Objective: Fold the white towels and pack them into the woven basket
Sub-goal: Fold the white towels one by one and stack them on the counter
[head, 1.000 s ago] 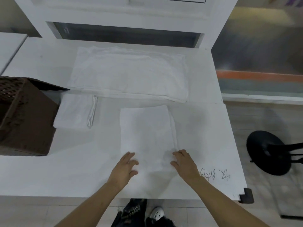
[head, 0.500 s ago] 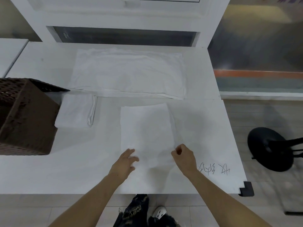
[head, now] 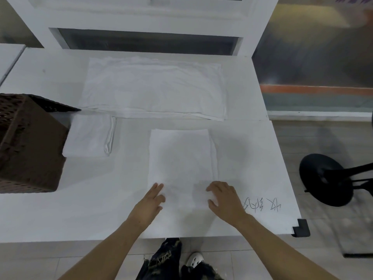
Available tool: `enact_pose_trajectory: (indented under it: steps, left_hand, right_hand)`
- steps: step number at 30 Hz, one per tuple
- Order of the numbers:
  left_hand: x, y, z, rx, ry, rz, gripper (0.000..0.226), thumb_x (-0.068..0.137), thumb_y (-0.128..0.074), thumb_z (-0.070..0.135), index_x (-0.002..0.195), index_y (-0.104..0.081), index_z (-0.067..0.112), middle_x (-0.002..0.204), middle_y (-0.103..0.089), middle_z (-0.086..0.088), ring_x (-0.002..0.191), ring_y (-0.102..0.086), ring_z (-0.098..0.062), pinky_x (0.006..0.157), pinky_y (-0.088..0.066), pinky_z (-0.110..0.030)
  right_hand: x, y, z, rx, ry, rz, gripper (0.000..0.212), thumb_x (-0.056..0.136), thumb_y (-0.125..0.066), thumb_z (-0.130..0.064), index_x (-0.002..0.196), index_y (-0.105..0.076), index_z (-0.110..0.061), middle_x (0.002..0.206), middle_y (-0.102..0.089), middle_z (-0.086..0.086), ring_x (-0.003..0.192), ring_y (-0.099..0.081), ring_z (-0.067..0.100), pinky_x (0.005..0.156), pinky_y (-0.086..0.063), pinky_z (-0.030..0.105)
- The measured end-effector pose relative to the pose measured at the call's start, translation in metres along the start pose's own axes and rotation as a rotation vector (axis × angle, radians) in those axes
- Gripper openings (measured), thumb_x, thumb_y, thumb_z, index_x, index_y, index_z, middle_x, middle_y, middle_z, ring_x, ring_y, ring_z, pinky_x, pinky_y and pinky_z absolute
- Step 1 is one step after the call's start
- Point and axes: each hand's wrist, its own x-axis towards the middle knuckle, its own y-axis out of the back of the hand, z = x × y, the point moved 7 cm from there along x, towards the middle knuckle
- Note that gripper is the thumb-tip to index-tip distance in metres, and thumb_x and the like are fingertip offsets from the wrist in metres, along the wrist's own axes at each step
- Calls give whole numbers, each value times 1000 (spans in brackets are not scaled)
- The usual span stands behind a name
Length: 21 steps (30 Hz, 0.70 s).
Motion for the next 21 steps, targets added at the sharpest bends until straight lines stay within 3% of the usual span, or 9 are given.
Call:
enact_pose_trajectory:
  steps: [2, 4, 7, 9, 11, 12, 15, 17, 21]
  left_hand:
    - [-1, 4, 0, 47, -27, 61, 12, 97, -65, 15, 103, -63, 25, 160, -38, -1, 152, -24, -20, 98, -55, -33]
    - [-2, 12, 6, 79, -74, 130, 10, 98, -59, 19, 99, -67, 25, 147, -56, -2, 144, -43, -23, 101, -54, -34]
    - [-2, 26, 13, 49, -55, 169, 32, 100, -39, 33, 111, -67, 23, 122, -70, 5, 125, -61, -18, 100, -52, -33]
    - [-2, 38, 14, 0, -10, 169, 34, 102, -34, 38, 115, -63, 24, 103, -71, 7, 99, -68, -16, 84, -55, -29]
    - [1, 52, 15, -50, 9, 153, 31, 105, -34, 41, 115, -59, 26, 91, -69, 9, 83, -66, -14, 69, -50, -25]
    - [3, 59, 14, -76, 24, 144, 28, 106, -37, 41, 117, -59, 26, 93, -69, 10, 83, -66, -13, 69, -50, -25]
    - [11, 76, -3, -201, 130, 127, 24, 105, -50, 38, 120, -63, 24, 104, -71, 10, 92, -67, -10, 79, -49, -22]
    - [19, 90, -10, -269, 149, 139, 21, 103, -56, 35, 115, -67, 23, 103, -72, 10, 94, -67, -9, 82, -50, -21]
    - [41, 118, -18, -359, 146, 219, 9, 101, -60, 30, 105, -67, 27, 97, -71, 17, 90, -67, -4, 85, -53, -28]
  right_hand:
    - [-5, -16, -7, -60, 127, -116, 51, 90, -55, -51, 136, -56, -29, 150, -49, -8, 141, -40, 17, 111, -37, 40]
    - [-7, -27, -6, -123, 123, -192, 61, 86, -57, -60, 139, -55, -30, 154, -46, -8, 144, -38, 17, 113, -36, 43]
    - [-5, -28, -9, -198, 127, -163, 42, 80, -70, -44, 118, -67, -28, 140, -59, -7, 135, -52, 21, 104, -46, 42]
    - [-1, -21, -11, -165, 123, -89, 26, 79, -69, -30, 105, -70, -26, 127, -66, -9, 132, -55, 20, 103, -46, 39]
    - [2, -11, -10, -18, 60, -69, 21, 86, -59, -30, 104, -69, -25, 114, -69, -14, 131, -54, 11, 109, -41, 33]
    - [3, -3, -9, 88, 8, -88, 17, 89, -56, -32, 101, -67, -27, 104, -68, -16, 119, -58, 5, 106, -43, 30]
    - [6, 26, -7, 405, -158, -112, 5, 89, -62, -30, 86, -60, -27, 76, -62, -11, 74, -57, 7, 71, -47, 26]
    - [13, 44, -7, 564, -233, -81, 8, 89, -67, -24, 83, -63, -28, 74, -65, -6, 65, -55, 6, 63, -43, 23]
    - [38, 70, -4, 739, -329, 18, 9, 93, -70, -21, 86, -66, -25, 79, -67, -10, 67, -56, 1, 62, -43, 16]
